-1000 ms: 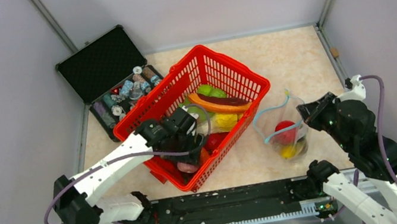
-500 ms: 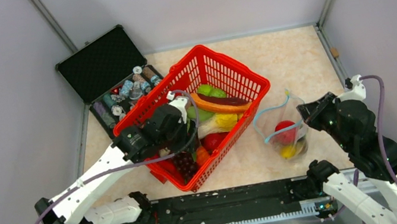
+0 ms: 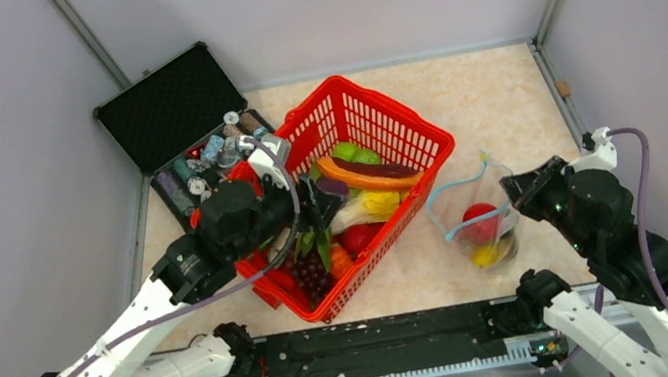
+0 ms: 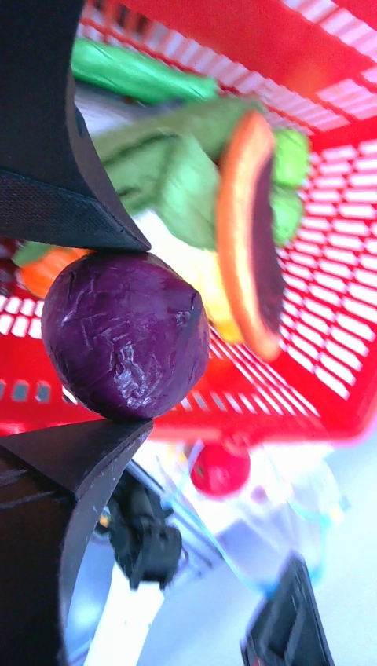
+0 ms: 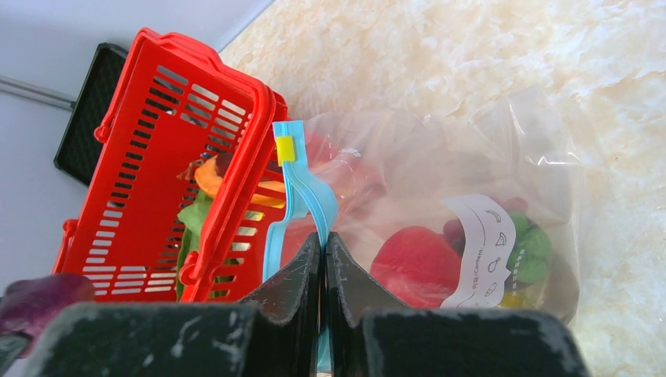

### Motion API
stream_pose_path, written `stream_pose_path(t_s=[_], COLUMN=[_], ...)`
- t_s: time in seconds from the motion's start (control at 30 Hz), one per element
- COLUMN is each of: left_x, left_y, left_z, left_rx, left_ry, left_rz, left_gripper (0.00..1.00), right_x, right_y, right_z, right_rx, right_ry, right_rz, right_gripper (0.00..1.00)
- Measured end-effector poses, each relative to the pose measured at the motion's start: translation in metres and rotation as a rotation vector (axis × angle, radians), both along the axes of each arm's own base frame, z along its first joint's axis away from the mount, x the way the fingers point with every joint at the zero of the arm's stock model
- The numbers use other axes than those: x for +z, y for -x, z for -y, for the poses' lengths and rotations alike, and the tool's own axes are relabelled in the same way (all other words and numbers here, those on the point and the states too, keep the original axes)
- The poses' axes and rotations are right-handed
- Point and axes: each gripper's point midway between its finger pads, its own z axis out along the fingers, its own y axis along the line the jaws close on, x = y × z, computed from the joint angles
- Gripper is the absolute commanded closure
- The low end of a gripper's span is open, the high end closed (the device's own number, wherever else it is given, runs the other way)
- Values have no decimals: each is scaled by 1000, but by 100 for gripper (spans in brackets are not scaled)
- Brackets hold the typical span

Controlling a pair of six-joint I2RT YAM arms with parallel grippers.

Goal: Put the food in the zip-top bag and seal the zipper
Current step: Place the fake fruit in the zipper food storage bag.

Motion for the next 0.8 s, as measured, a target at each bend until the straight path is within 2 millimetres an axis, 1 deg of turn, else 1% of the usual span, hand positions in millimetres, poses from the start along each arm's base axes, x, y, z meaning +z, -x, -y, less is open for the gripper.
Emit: stream_pose_path(t_s=[0.03,0.13,0.2,0.27,0.4,0.43,0.57,0.7,0.8], left_x=[10,36,46,51,48,48,45,37,28], left_y=[0,-1,-1,-1,6,11,30,43,43], left_z=[6,35,56,79,127,139,177,203,217], left_rx=[-21,-122,-196,-271,-431,-476,-607,-690,-714], left_ry=[37,146,195,224,241,240,236,218,194], left_rz=[25,87,110,122,136,142,173,190,198], left_gripper=[73,72,71,70,68,68,68,67,67], right_x=[0,1,1,1,1,1,2,2,3], right_y=[0,1,1,1,1,1,2,2,3], right_z=[0,0,0,0,-1,-1,-3,-4,-4], right_rx=[0,1,2,1,5,5,18,24,24], right_ry=[-2,-4,-4,-5,-6,-6,-12,-14,-14], right_rz=[2,4,4,4,3,3,6,8,9], right_gripper=[96,96,96,96,96,96,96,96,96])
